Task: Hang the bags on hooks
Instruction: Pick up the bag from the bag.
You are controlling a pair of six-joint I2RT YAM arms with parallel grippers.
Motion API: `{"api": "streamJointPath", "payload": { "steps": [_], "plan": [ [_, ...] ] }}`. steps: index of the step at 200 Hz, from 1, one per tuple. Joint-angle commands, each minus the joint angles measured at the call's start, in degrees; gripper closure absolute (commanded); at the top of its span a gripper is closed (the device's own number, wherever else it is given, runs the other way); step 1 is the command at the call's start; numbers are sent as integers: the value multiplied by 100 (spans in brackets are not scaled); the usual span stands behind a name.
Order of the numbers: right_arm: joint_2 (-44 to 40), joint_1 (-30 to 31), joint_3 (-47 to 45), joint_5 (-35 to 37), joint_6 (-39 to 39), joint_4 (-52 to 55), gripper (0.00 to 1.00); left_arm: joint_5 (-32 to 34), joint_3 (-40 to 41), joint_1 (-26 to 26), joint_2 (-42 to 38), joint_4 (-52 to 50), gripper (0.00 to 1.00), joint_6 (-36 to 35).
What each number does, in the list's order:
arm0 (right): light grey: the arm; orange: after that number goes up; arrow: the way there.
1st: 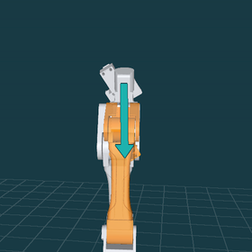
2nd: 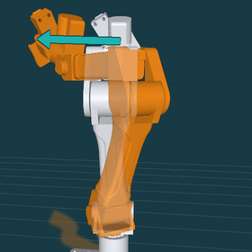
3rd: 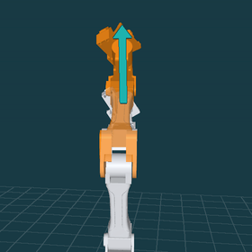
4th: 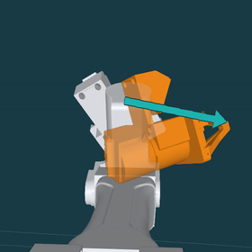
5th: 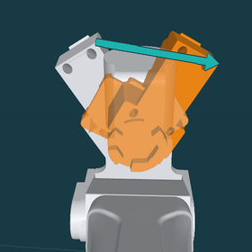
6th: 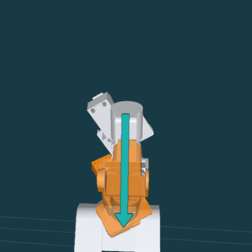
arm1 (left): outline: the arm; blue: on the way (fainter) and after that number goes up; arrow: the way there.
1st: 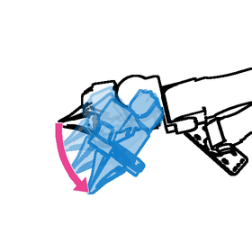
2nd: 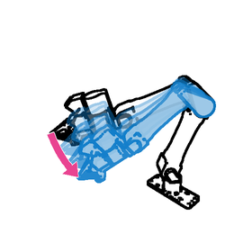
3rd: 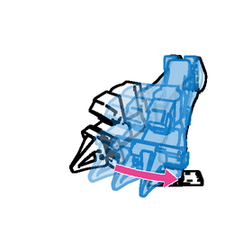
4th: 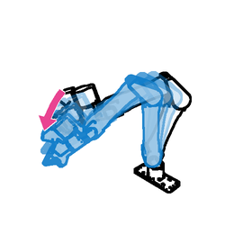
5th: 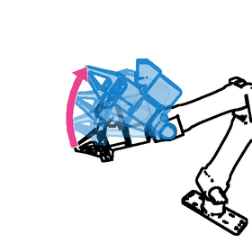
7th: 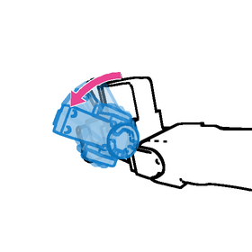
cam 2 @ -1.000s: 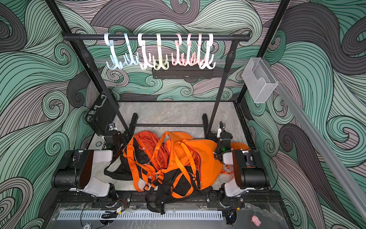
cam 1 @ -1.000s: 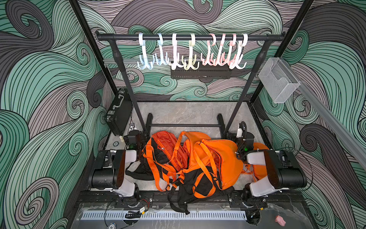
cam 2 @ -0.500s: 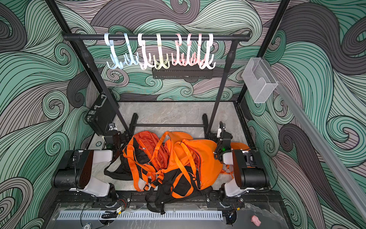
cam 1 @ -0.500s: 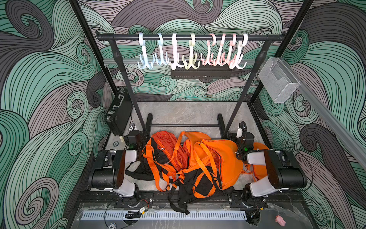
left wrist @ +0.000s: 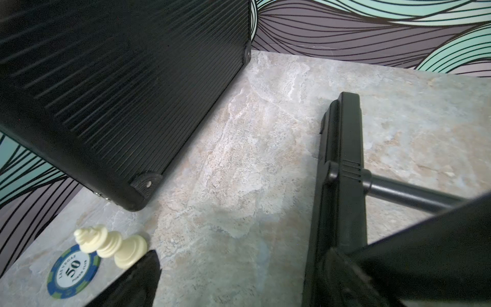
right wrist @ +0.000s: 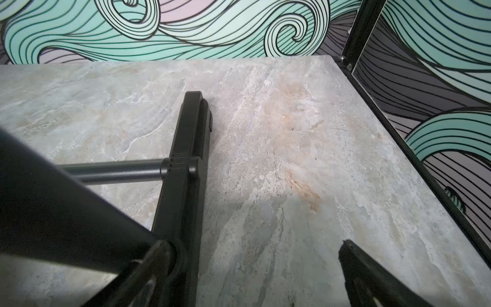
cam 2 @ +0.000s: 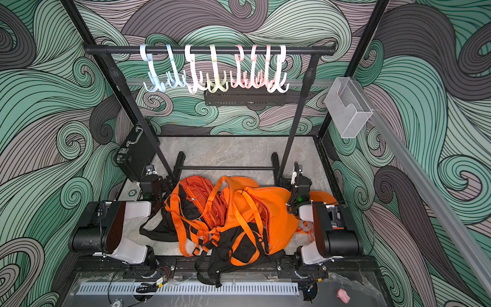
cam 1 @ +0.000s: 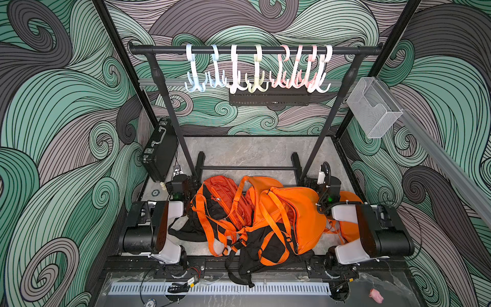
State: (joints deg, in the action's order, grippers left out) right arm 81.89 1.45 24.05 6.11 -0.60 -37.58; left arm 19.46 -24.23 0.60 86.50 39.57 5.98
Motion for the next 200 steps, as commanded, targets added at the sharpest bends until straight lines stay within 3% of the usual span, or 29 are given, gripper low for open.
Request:
{"api": "streamJointPath", "payload": {
  "steps": [1,18,28,40,52,63,79,87,98,107,120,131,144,173,200],
  "plan": [
    [-1111,148,760,376,135,1501,1,482,203,-277,-391,464,1,-332],
    [-1764,193,892,584,835,1929,1,1207,-240,-410,-885,-541,1,-191],
    [-2245,167,834,1100,2404,2264,1,1490,-802,-370,-1217,-1756,1,172],
    [-2821,116,690,969,3599,2506,1,1107,-1162,-273,-1478,-2300,2,180],
    [-3250,68,343,252,3862,1799,1,622,-1580,-262,-1695,-2858,1,95],
    [-3561,66,339,58,4303,1904,1,378,-1965,-255,-1859,-3485,1,403],
    [-3734,163,846,-673,3773,2647,1,400,-2447,-253,-2034,-4419,1,1354],
    [-3714,344,1311,-677,3486,3455,1,320,-2556,-261,-2224,-4722,1,1624],
    [-3612,652,1778,-694,3159,4288,1,422,-2462,-280,-2722,-5012,1,2517],
    [-3511,948,2101,-628,2984,4898,1,252,-2208,-273,-3169,-4845,2,3017],
    [-3371,1384,2546,-194,2832,5836,1,-287,-1596,-285,-3726,-4105,1,2890],
    [-3321,1674,2812,17,2709,6447,1,-551,-1439,-297,-4044,-4100,2,2819],
    [-3212,2143,3061,257,2506,7071,3,-672,-1624,-361,-4197,-4742,1,2741],
    [-2702,4059,3319,1185,2607,8141,5,-997,-2266,-480,-4068,-6121,1,2481],
    [-2669,5047,2769,539,3180,7987,13,-1155,-2578,-617,-4115,-6991,1,2102]
  ]
}}
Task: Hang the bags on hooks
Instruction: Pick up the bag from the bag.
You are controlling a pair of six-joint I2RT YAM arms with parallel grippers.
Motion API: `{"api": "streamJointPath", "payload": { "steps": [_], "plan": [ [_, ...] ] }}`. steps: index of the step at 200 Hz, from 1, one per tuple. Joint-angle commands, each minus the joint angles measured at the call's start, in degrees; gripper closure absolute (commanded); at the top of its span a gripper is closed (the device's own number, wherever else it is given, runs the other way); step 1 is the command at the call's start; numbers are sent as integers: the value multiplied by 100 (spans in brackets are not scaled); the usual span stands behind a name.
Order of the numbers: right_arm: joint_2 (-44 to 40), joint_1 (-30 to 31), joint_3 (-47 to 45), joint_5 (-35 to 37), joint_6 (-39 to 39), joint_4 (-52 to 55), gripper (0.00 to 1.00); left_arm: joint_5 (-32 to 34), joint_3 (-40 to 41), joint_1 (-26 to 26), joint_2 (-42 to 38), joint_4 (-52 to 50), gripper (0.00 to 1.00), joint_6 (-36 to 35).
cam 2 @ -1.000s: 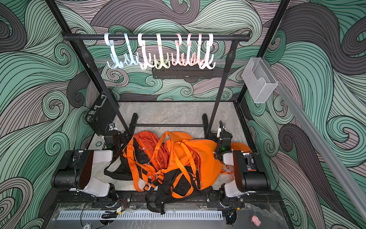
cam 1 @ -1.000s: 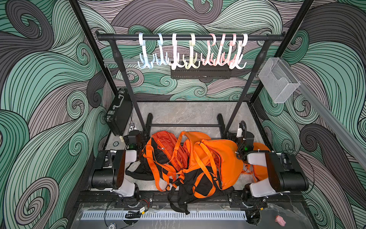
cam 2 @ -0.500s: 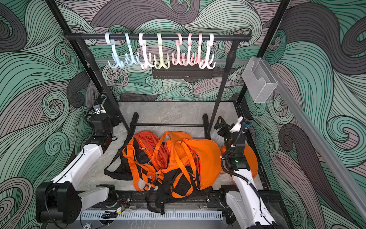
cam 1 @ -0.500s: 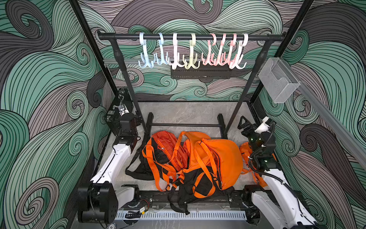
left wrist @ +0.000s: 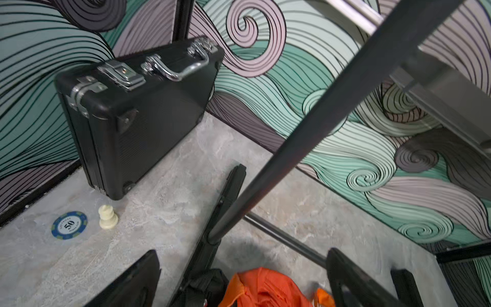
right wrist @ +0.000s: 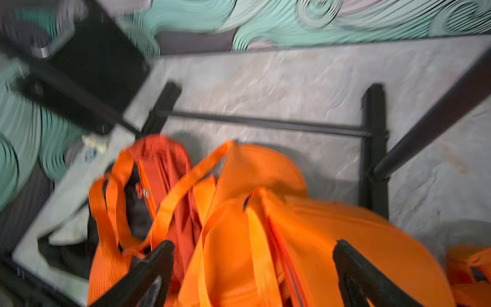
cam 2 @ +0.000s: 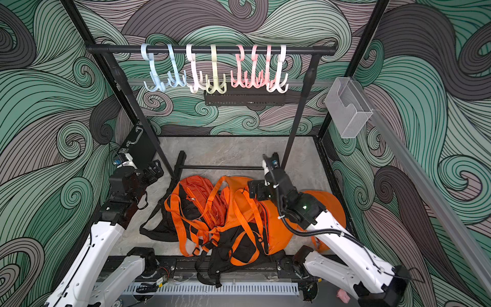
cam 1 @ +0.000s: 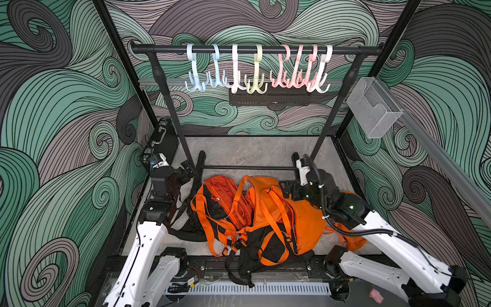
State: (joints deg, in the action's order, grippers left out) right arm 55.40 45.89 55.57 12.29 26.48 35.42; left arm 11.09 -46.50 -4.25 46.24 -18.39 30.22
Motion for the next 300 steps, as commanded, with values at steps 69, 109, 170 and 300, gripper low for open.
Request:
{"api": "streamJointPath", "payload": {
  "steps": [69,109,170,300],
  "plan": [
    [950,2316,-981,-318,978,69,23,-305,138,-603,-720,-814,1,-717],
    [1327,2451,-1214,212,1174,210,29,-426,157,-612,-672,-736,1,-684],
    [1341,2451,-1393,391,1211,191,65,-627,157,-612,-545,-698,2,-641],
    [275,2451,804,940,-43,1833,100,-2295,144,-870,-614,6,1,-932]
  ]
}}
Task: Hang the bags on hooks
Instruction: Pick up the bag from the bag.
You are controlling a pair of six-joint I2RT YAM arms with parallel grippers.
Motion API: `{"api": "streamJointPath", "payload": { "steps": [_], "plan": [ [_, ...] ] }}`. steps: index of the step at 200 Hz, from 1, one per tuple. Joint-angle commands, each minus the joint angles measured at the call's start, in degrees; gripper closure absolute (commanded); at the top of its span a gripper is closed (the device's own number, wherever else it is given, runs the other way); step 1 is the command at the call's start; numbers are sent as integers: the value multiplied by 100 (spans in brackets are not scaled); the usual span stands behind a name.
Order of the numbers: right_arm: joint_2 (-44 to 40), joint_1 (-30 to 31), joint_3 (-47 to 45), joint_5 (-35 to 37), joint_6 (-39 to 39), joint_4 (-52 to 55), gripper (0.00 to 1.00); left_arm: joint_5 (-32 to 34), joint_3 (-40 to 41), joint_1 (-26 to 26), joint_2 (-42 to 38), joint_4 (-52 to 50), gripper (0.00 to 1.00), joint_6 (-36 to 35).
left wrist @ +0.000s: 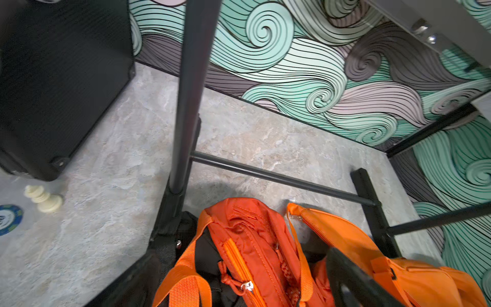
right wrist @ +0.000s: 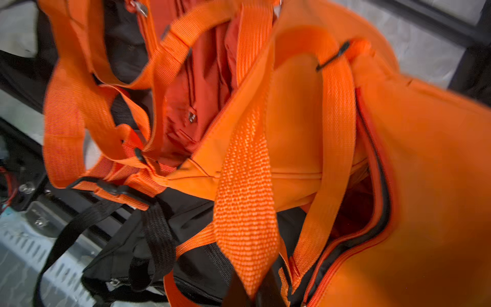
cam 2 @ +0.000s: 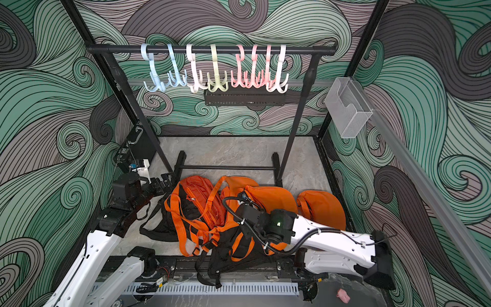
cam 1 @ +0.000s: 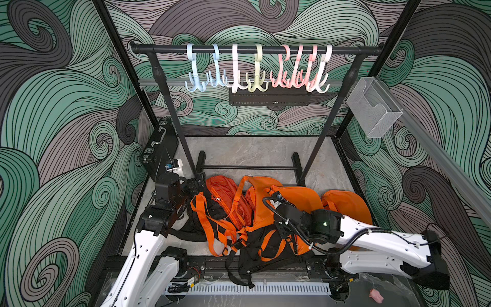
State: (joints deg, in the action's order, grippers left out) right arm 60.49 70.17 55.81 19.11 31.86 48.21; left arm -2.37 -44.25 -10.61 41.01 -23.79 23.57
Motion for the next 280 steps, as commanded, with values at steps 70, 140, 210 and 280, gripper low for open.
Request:
{"api": "streamJointPath", "payload": {
  "steps": [70,140,210,280],
  "plan": [
    [406,22,3863,645,-2038,1022,100,-1959,-888,-1877,341,976,1,-874],
    [1285,14,5607,1911,-2780,935,100,-1905,-1825,-4323,1790,1296,1,-1377],
    [936,5,5767,1992,-3014,495,100,-1210,-1847,-4433,2455,1611,12,-1869],
    [583,5,5656,1670,-2913,384,100,-330,-1702,-4419,2681,2019,30,-1976]
  ]
}}
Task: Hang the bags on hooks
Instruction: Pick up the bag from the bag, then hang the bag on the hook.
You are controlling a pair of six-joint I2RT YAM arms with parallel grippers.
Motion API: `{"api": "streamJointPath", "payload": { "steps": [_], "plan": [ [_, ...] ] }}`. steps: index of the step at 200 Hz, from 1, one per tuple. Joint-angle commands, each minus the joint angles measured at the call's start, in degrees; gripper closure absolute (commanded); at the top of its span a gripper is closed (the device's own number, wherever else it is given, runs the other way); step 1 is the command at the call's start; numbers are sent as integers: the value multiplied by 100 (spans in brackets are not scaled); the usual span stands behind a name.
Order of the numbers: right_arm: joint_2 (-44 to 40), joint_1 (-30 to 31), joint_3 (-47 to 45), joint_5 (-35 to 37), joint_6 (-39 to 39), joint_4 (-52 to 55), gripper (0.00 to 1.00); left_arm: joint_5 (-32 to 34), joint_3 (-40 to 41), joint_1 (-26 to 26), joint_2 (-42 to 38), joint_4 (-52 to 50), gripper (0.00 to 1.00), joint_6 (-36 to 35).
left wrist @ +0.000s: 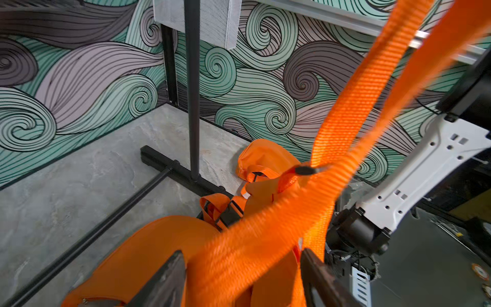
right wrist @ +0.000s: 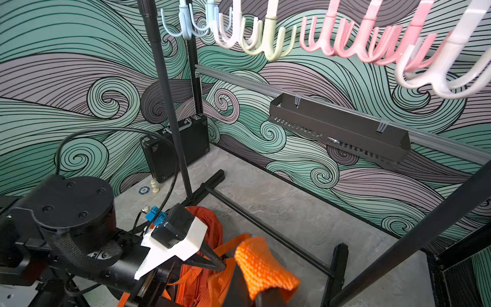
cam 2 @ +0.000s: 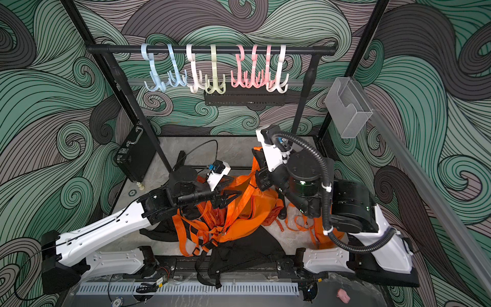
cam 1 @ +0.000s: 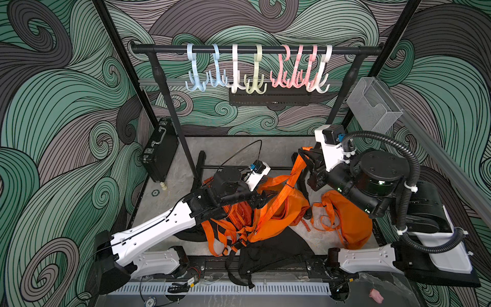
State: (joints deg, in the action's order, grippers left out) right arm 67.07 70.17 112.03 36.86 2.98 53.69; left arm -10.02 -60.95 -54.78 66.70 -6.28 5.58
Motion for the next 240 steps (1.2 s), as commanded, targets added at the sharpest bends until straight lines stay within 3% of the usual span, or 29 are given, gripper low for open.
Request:
{"api": "streamJointPath", "payload": {
  "steps": [1,27,53,74,88,114,169,203,240],
  "plan": [
    [-82,5,32,-112,-26,-165,100,446,-27,-4,114,268,30,-183],
    [-181,5,-31,-171,-16,-159,100,683,-47,4,143,355,31,-310],
    [-220,5,-66,-201,1,-151,100,737,-138,5,223,342,44,-389],
    [-281,5,-52,21,-69,-166,100,719,-247,5,256,262,68,-505],
    [-338,-2,-71,332,-243,-182,100,865,-357,12,248,101,89,-574],
    [-396,-472,-14,727,-630,-256,100,1055,-734,9,159,-173,100,-751],
    [134,-1960,879,15,-874,-716,100,1371,-3759,-8,1395,-1731,100,-720],
    [681,-3288,1632,-898,-369,-713,100,1892,-5496,-17,2317,-2386,100,-744],
    [1507,-4121,2885,-1595,-4,-703,100,2026,-7049,-18,3193,-2737,100,-530]
  ]
}}
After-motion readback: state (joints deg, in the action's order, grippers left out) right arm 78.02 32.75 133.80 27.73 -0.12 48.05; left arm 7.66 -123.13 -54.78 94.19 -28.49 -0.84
